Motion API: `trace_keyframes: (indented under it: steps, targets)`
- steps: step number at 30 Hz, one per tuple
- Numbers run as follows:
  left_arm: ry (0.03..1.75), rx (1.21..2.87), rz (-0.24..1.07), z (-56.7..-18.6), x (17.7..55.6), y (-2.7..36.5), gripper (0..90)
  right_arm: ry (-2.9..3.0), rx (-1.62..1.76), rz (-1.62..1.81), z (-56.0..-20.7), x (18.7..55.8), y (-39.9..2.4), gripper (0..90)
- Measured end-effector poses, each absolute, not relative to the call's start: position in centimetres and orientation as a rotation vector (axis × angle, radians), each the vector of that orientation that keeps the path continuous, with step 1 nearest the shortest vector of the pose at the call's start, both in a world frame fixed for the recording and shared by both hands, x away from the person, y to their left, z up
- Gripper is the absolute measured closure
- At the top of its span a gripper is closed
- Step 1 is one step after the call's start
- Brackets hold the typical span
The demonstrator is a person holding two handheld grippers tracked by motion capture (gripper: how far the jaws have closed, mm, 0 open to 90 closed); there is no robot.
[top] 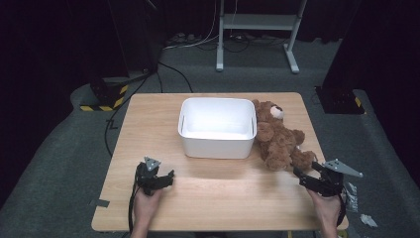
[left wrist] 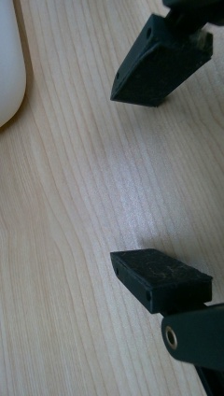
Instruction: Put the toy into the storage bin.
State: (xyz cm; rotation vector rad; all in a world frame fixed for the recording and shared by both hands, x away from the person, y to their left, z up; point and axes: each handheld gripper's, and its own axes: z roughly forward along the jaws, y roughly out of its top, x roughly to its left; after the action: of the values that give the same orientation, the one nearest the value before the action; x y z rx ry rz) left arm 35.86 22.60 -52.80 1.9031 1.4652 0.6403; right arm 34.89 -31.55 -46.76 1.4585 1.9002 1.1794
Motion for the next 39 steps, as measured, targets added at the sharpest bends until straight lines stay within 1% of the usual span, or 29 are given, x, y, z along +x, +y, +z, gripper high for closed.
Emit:
trace_keyframes:
  steps: [27,39]
  targets:
    - [1.465,1.903,0.641,-52.8,35.9,22.6,18.9,1.901,1.449,1.213,-45.2,35.8,-31.4,21.2]
    - [1.465,1.903,0.641,-52.8,35.9,22.6,18.9,1.916,1.419,1.238,-44.5,37.0,-31.0,22.1]
